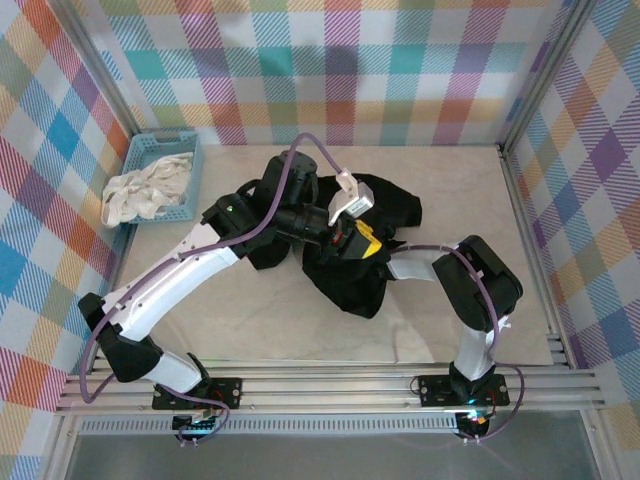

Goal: Fold the inside-out t-shirt

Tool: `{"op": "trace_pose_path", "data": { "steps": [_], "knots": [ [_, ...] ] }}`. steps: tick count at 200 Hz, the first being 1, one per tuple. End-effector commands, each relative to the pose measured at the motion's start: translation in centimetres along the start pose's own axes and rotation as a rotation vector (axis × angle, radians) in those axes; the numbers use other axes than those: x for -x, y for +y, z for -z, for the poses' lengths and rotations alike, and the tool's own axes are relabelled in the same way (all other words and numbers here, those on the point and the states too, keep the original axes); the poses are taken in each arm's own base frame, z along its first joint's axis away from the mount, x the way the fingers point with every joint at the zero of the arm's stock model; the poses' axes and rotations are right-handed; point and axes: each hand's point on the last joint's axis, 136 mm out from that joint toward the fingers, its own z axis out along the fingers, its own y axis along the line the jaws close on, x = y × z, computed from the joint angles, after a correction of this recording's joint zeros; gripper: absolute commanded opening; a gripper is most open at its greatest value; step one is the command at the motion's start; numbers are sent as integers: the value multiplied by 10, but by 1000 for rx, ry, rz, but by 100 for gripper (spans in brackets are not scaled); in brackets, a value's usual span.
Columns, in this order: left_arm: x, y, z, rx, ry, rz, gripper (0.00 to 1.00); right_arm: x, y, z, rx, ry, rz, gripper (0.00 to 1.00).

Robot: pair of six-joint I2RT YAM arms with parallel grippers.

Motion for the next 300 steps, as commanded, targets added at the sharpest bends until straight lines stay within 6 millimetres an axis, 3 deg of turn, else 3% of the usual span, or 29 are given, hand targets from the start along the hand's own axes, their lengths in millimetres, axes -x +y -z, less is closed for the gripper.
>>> {"op": "trace_pose_path", "data": {
  "steps": [1, 22, 68, 96, 119, 168, 208, 237, 262, 300],
  "knots": [
    [29, -40, 19, -83, -77, -94, 0, -14, -8, -9, -39, 94, -22, 43],
    [35, -38, 23, -46, -93, -97, 0, -9, -2, -7, -3, 91, -33, 45],
    [26, -14, 11, 31, -62, -47, 0, 5, 18, 7, 120, 65, -29, 57],
    [31, -26, 13, -26, -78, -50, 0, -3, 4, 1, -22, 135, 180, 63],
    [32, -27, 16, -14, -82, -58, 0, 2, 11, 1, -69, 109, 424, 66],
    [32, -25, 14, -15, -82, -33, 0, 22, 17, -12, -60, 67, 584, 68],
    [45, -41, 29, -30, -125, -72, 0, 7, -6, -40, -66, 170, 609, 69],
    [57, -37, 40, 51, -157, -111, 0, -10, -17, -49, -34, 266, 584, 71],
    [71, -33, 50, 126, -194, -148, 0, -28, -26, -56, -20, 358, 563, 74],
    [90, -40, 70, 189, -247, -220, 0, -35, -34, -64, 20, 449, 516, 85]
  ]
}}
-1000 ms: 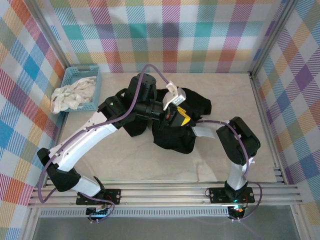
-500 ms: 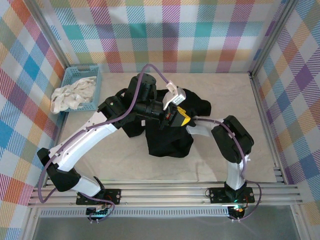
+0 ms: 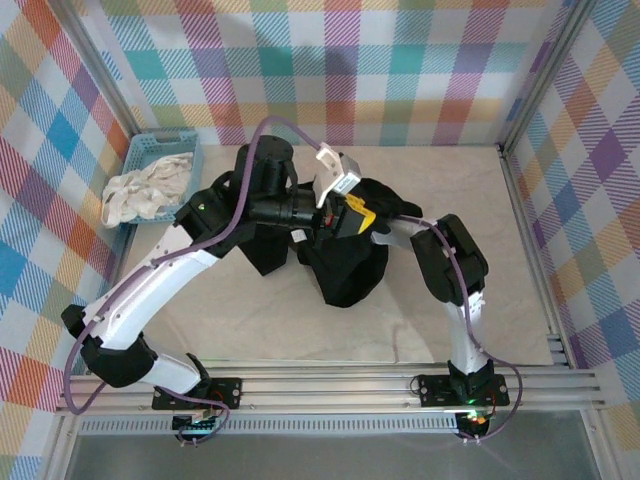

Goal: Fold the inside-out t-shirt

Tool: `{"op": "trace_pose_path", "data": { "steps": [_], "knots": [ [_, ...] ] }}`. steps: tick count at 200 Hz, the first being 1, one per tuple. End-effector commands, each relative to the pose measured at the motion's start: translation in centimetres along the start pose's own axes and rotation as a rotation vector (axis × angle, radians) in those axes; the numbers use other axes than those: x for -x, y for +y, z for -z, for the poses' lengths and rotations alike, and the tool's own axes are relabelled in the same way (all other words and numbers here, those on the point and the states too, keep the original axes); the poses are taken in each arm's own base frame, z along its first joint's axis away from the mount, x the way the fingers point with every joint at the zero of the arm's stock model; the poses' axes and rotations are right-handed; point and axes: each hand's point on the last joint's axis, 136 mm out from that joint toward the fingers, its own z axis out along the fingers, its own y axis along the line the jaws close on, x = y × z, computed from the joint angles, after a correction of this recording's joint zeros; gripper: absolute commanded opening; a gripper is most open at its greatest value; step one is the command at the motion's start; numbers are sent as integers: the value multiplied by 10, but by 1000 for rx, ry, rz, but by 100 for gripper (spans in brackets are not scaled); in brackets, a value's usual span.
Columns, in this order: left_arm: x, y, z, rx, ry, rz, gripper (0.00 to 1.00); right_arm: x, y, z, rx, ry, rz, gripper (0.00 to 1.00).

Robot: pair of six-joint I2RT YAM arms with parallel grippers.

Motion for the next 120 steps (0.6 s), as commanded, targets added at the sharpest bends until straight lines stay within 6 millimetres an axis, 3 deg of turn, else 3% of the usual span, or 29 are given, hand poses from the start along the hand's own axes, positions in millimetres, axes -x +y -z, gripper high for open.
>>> {"op": "trace_pose_path", "data": {
  "steps": [1, 13, 29, 65, 93, 120],
  "knots": [
    [43, -28, 32, -4, -126, -125, 0, -9, 5, -5, 85, 72, -23, 86],
    [44, -29, 33, -3, -130, -129, 0, -11, 6, -7, 123, 95, -30, 93],
    [42, -24, 30, 17, -124, -123, 0, -20, 11, -14, 166, 151, -26, 93],
    [38, 10, 29, 196, -124, -101, 0, -52, 28, -22, 301, 308, -17, 82],
    [36, 52, 40, 424, -150, -68, 0, -70, 39, -25, 358, 394, -8, 53],
    [25, 106, 57, 649, -155, 8, 0, -57, 33, -14, 374, 325, -59, 22]
  ]
}}
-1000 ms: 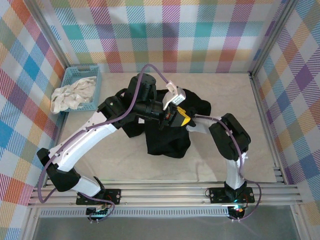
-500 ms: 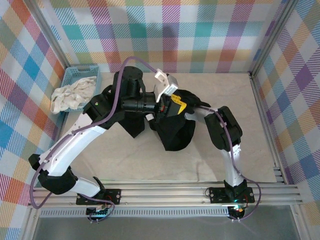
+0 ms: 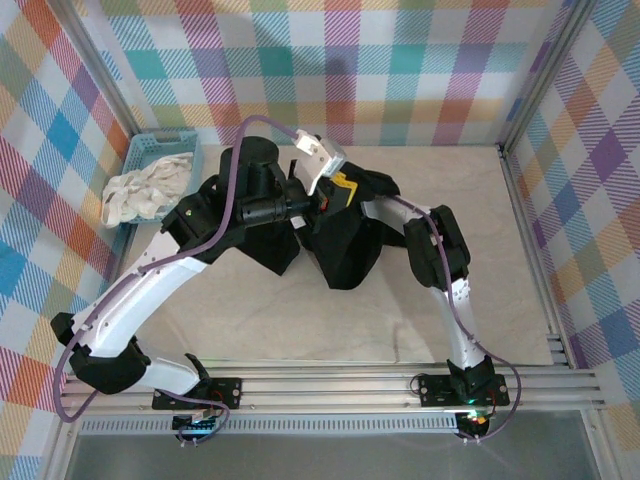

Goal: Fold the inside-out t-shirt

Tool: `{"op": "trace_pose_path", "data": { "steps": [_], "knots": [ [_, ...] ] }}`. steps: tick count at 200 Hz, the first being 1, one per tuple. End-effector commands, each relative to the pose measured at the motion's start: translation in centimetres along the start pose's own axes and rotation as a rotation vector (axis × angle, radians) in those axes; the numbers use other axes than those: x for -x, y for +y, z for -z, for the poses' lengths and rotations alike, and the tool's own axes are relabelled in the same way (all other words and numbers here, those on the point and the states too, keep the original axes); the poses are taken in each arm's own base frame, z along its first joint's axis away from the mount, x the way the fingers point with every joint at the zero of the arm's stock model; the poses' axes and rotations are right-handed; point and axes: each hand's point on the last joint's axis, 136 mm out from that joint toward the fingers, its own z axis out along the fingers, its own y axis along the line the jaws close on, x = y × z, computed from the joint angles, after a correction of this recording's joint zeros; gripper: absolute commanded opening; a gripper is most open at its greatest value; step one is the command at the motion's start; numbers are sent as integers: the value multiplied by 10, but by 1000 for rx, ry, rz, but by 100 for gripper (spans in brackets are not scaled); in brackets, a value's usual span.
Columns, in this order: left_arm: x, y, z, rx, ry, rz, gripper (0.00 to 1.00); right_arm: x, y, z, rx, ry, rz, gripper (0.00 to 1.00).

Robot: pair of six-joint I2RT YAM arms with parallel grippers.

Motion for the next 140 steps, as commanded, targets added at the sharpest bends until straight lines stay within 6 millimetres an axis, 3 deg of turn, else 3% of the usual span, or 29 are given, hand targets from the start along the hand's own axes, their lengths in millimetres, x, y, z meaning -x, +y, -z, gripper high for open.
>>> {"op": "trace_pose_path", "data": {
  "steps": [1, 25, 60, 88, 113, 126, 140],
  "knots": [
    [13, 56, 12, 259, -79, 52, 0, -49, 24, -9, 127, 140, -35, 21],
    [-7, 132, 18, 476, -63, 196, 0, -27, 28, 24, 152, -29, -78, 0],
    [-53, 258, 49, 663, -83, 518, 0, -22, 34, 65, 131, -218, -104, 0],
    [-99, 325, 53, 753, -59, 666, 0, -20, 46, 86, 173, -296, -70, 0],
    [-145, 351, 34, 777, 51, 713, 0, -8, 50, 108, 191, -405, -50, 0],
    [-164, 347, 14, 695, 85, 746, 0, 4, 47, 119, 186, -457, -49, 0],
    [-168, 330, -9, 541, 50, 783, 0, 17, 36, 123, 152, -468, -73, 0]
  ]
}}
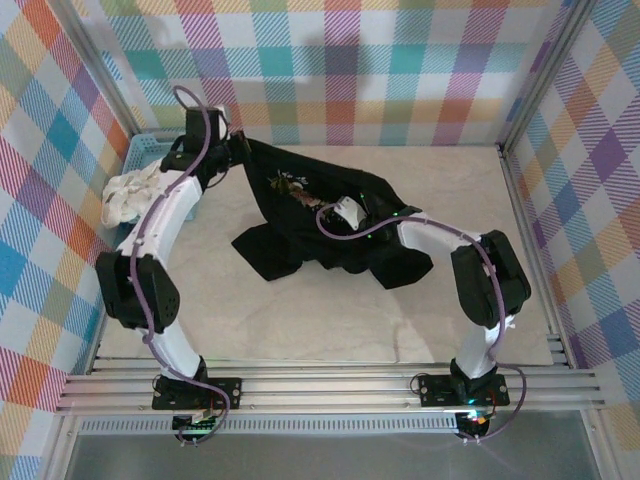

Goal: Fold the inside-out t-shirt

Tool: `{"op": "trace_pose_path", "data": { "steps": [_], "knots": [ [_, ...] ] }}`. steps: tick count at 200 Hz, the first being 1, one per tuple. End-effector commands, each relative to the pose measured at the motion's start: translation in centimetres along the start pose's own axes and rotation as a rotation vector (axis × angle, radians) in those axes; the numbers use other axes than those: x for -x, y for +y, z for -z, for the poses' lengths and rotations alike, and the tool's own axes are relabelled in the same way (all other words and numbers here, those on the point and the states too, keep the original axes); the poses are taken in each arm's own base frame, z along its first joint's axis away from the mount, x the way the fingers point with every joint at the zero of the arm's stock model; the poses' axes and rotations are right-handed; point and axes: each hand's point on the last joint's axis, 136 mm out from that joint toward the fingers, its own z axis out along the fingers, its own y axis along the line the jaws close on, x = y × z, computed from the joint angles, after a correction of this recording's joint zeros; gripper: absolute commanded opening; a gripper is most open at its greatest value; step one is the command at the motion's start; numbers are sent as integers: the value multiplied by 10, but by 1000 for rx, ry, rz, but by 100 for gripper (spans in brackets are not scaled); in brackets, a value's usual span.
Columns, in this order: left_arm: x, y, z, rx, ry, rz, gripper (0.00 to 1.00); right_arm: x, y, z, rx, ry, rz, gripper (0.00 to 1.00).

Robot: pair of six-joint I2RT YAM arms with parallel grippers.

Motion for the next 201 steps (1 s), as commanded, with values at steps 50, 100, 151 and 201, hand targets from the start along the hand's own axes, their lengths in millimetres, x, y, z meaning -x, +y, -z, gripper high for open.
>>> {"op": "trace_pose_path", "data": {
  "steps": [50, 100, 151, 201],
  "knots": [
    [-44, -49, -26, -237, 92, 10, 0, 109, 8, 33, 95, -353, 40, 0],
    [-70, -45, -59, -252, 187, 59, 0, 169, 39, 86, 293, -621, 94, 0],
    [-60, 46, -64, -7, 118, 171, 0, 165, 8, 151, 188, -758, 71, 0],
    [-121, 100, -78, 97, 224, 243, 0, 160, -7, 195, 204, -886, 18, 0]
  ]
}}
